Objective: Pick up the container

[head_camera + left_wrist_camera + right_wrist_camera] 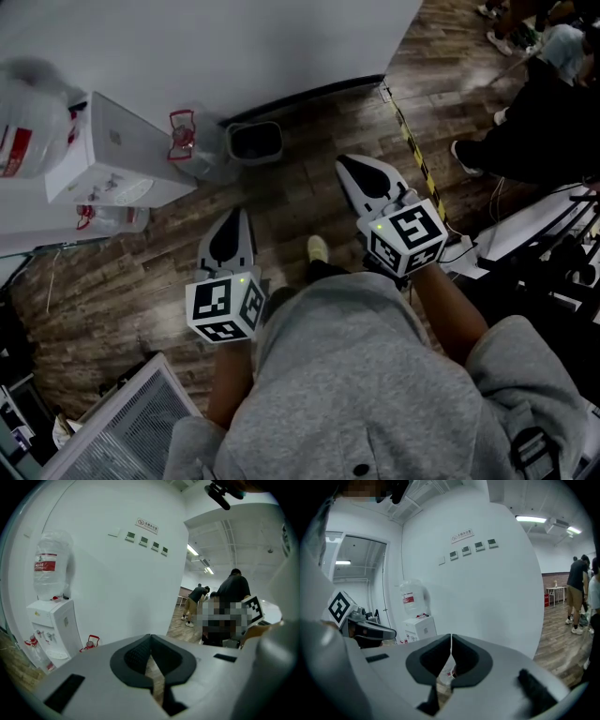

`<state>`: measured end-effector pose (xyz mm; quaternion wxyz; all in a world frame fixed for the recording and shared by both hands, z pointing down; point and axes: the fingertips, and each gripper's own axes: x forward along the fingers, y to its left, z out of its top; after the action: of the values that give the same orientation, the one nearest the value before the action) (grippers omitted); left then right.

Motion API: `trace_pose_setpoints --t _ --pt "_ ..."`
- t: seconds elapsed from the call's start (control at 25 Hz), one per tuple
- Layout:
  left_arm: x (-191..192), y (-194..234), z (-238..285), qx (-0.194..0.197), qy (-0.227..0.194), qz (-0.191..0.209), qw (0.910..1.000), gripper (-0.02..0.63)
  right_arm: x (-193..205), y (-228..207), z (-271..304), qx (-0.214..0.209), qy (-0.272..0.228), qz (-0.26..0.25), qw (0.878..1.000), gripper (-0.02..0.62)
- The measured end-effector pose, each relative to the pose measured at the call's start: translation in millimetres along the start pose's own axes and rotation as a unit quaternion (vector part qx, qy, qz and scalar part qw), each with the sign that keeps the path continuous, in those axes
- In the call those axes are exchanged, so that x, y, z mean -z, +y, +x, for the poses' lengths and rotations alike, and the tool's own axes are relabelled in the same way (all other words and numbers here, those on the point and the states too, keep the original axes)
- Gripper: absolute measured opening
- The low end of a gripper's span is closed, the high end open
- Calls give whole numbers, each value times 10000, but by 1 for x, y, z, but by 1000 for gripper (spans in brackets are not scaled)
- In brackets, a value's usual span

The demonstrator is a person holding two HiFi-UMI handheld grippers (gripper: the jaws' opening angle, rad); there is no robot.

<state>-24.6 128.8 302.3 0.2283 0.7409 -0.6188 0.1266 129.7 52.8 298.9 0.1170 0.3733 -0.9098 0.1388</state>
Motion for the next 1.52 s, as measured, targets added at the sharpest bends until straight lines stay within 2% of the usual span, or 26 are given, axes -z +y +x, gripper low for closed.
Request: trace_pose_setpoints --t 0.96,1.28,1.52 --pt "-21 -7 12 -138 -125 84 9998 15 -12 -14 12 -256 -103 -49 9996 26" --pt "-25 7 23 -95 -158 94 9998 15 -17 -19 28 -202 -166 -107 9996 26" --pt "-39 33 50 -212 -223 11 9995 15 -23 -32 60 -192 -105 -89 9997 26"
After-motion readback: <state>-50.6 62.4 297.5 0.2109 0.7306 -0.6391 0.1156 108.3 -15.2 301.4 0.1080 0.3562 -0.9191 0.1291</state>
